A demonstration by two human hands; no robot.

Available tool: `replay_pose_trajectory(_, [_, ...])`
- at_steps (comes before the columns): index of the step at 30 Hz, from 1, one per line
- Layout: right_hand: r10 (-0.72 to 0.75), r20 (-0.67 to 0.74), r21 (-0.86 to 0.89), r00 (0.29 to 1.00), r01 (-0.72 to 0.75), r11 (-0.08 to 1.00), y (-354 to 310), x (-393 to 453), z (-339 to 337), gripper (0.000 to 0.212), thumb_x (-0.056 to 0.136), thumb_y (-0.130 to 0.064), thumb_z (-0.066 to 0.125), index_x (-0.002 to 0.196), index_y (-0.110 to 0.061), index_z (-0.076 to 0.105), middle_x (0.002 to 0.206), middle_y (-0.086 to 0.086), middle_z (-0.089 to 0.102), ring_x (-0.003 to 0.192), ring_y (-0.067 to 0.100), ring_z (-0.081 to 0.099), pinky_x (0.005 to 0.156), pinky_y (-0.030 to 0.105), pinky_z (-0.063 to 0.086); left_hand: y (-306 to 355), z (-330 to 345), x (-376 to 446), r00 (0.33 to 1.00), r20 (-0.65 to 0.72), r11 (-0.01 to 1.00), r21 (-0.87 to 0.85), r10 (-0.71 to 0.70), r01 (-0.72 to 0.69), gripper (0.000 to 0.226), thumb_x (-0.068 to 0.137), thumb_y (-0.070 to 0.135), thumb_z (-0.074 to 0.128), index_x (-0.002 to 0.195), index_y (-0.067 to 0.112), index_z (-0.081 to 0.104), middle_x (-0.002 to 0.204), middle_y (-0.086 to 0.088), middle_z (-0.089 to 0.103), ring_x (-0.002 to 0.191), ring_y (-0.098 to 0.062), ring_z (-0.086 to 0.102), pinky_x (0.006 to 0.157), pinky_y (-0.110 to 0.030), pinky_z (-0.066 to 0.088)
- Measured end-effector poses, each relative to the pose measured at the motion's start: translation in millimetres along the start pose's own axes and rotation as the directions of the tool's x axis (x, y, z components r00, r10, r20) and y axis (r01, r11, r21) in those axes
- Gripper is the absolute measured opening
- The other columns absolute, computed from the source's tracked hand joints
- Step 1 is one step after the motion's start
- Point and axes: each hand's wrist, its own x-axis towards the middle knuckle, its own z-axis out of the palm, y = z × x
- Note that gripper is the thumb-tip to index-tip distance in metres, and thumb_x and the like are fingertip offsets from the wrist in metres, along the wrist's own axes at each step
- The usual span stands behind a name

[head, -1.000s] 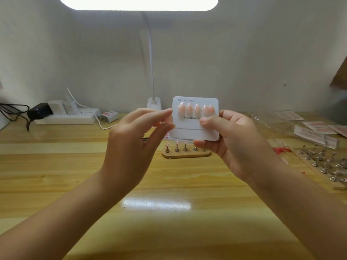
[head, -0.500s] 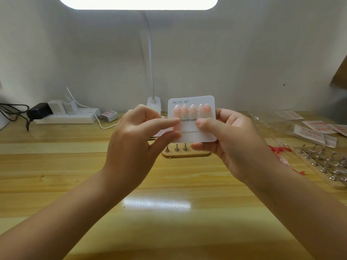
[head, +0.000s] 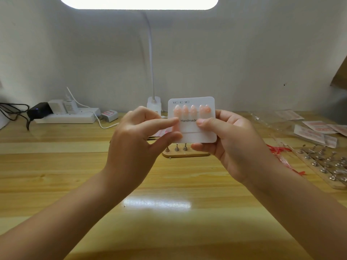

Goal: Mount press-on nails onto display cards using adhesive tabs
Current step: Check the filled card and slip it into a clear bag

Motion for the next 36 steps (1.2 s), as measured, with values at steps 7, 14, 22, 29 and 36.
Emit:
replay_pose_trajectory(7, [-0.016, 0.003, 0.025, 1.0, 0.016, 1.0, -2.8, 0.9, -0.9, 0.012, 0.091, -0.001, 0.058, 0.1, -0.003, 0.065, 0.082, 0.008, 0.074, 0.067, 0.02, 0.071, 0.051, 0.023, 0.053, 4.4, 0.2, 1.0, 0.988, 0.035, 0.973, -0.172, -0.15, 0.153, 0.045, 0.082, 0.042, 0.069, 0.121, 0.022, 0.061, 0.097, 0.002, 0.061, 0.082, -0.008, 0.058, 0.075, -0.019, 0.049])
replay_pose_trajectory(14, [-0.04, 0.01, 0.035, 0.999, 0.04, 0.999, -1.6, 0.6, -0.1, 0.011, 0.091, -0.001, 0.058, 0.096, -0.009, 0.065, 0.081, 0.003, 0.074, 0.072, 0.018, 0.072, 0.053, 0.023, 0.054, 8.7, -0.4, 5.3, 0.794, 0.259, 0.618, -0.513, -0.55, 0.596, 0.019, 0.091, 0.035, 0.056, 0.091, 0.023, 0.071, 0.079, 0.004, 0.072, 0.071, -0.007, 0.065, 0.068, -0.025, 0.05])
replay_pose_trajectory(22, [-0.062, 0.006, -0.024, 0.998, 0.062, 0.998, 3.0, 0.8, 1.1, 0.014, 0.09, -0.002, 0.06, 0.091, -0.012, 0.068, 0.094, 0.011, 0.071, 0.072, 0.019, 0.071, 0.055, 0.024, 0.054, 10.6, 1.1, 5.6, 0.734, 0.359, 0.559, -0.482, -0.576, 0.675, 0.021, 0.069, 0.047, 0.065, 0.068, 0.029, 0.076, 0.069, 0.003, 0.072, 0.061, -0.004, 0.062, 0.059, -0.014, 0.05])
replay_pose_trajectory(29, [-0.059, 0.016, -0.037, 0.998, 0.06, 0.998, 3.5, 0.0, 1.0, 0.013, 0.09, -0.002, 0.06, 0.094, -0.012, 0.067, 0.095, 0.01, 0.071, 0.075, 0.021, 0.072, 0.055, 0.024, 0.055, 10.4, 2.2, 4.4, 0.744, 0.357, 0.566, -0.489, -0.565, 0.664, 0.023, 0.068, 0.046, 0.068, 0.068, 0.024, 0.075, 0.069, 0.002, 0.073, 0.059, -0.005, 0.062, 0.056, -0.013, 0.049])
replay_pose_trajectory(36, [-0.047, 0.035, -0.046, 0.998, 0.049, 0.998, 6.7, -0.3, 0.9, 0.012, 0.091, -0.002, 0.06, 0.097, -0.01, 0.066, 0.085, 0.003, 0.073, 0.075, 0.02, 0.072, 0.055, 0.025, 0.055, 9.1, 1.1, 7.8, 0.683, 0.418, 0.481, -0.494, -0.599, 0.724, 0.017, 0.066, 0.034, 0.071, 0.064, 0.018, 0.072, 0.061, 0.001, 0.066, 0.059, -0.008, 0.056, 0.064, -0.025, 0.045])
